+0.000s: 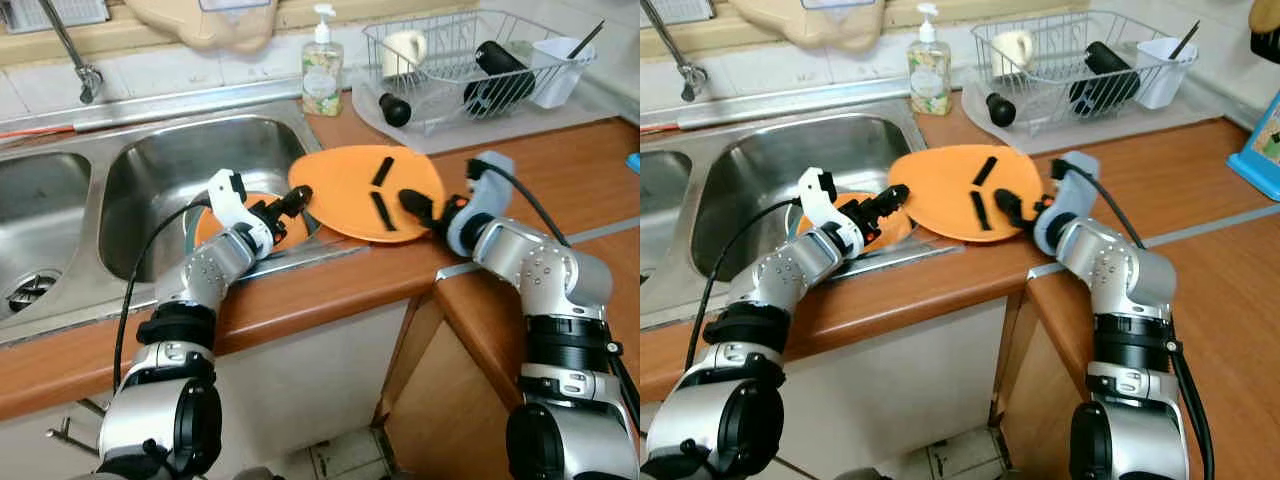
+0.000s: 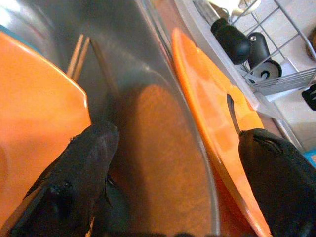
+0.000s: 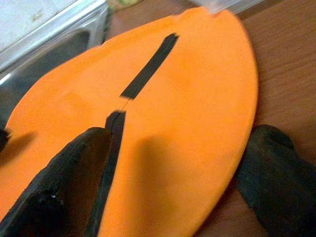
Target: Kitchen organization
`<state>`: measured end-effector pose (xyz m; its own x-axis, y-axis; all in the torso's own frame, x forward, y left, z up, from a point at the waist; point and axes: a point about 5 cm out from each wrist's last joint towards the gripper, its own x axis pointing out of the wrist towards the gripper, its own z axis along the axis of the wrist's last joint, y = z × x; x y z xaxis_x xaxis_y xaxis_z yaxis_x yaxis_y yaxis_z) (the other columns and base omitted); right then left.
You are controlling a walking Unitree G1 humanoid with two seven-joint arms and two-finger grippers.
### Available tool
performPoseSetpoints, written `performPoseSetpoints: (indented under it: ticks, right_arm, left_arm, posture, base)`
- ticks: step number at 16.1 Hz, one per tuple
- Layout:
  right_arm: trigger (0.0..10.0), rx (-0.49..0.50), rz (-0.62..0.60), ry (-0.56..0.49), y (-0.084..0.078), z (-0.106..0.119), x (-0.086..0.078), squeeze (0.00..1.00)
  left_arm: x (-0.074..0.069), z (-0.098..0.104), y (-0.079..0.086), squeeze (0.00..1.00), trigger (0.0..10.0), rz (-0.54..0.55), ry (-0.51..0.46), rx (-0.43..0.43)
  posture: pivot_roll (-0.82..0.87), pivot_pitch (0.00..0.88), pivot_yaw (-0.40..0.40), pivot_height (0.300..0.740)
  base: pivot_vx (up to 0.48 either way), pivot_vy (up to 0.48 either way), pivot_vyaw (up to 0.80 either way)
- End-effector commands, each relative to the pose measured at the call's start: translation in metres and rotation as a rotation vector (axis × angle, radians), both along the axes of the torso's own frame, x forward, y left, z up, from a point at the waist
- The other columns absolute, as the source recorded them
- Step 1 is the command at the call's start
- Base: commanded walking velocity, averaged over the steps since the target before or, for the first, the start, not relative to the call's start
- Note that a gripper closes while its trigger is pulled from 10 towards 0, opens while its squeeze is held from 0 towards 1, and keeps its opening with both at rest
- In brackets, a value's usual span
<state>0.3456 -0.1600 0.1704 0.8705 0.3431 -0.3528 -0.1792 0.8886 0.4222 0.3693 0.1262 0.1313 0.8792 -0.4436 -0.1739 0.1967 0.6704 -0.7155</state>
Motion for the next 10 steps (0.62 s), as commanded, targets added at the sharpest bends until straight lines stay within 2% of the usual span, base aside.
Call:
performPoseSetpoints:
  ticks: [1,3,5,6,7,9,10]
  right_arm:
    - [10.0,0.005,0.093,0.011,0.016,0.001,-0.003,0.0]
    - [10.0,-0.005,0.158,-0.009,0.026,0.005,-0.006,0.0]
    - [10.0,-0.015,0.182,-0.02,0.028,0.007,-0.007,0.0]
    - [10.0,-0.019,0.192,-0.026,0.029,0.008,-0.008,0.0]
    - [10.0,-0.03,0.207,-0.035,0.03,0.009,-0.008,0.0]
    - [10.0,-0.037,0.223,-0.055,0.032,0.011,-0.008,0.0]
    - [10.0,-0.057,0.239,-0.072,0.034,0.012,-0.009,0.0]
  left_arm:
    - [0.003,0.004,-0.002,0.0,10.0,-0.009,0.002,-0.003]
    - [0.004,0.005,-0.002,0.0,10.0,-0.021,-0.013,0.001]
    - [0.005,0.007,-0.001,0.0,10.0,-0.022,-0.032,-0.043]
    - [0.005,0.008,-0.001,0.0,9.0,-0.03,-0.04,-0.066]
    - [0.005,0.01,0.0,0.0,0.0,-0.031,-0.057,-0.084]
    - [0.005,0.011,0.002,0.0,0.0,-0.017,-0.076,-0.104]
    - [0.005,0.013,0.003,0.0,0.0,-0.011,-0.085,-0.144]
  posture:
    - [-0.05,0.0,0.086,0.74]
    - [-0.05,0.0,0.084,0.74]
    - [-0.05,0.0,0.082,0.74]
    - [-0.05,0.0,0.082,0.74]
    - [-0.05,0.0,0.081,0.74]
    - [-0.05,0.0,0.081,0.74]
    - [-0.05,0.0,0.081,0.74]
  base:
    - [0.0,0.0,0.0]
    - [0.0,0.0,0.0]
    - [0.0,0.0,0.0]
    - [0.0,0.0,0.0]
    - [0.0,0.0,0.0]
    - [0.0,0.0,0.0]
    - [0.0,0.0,0.0]
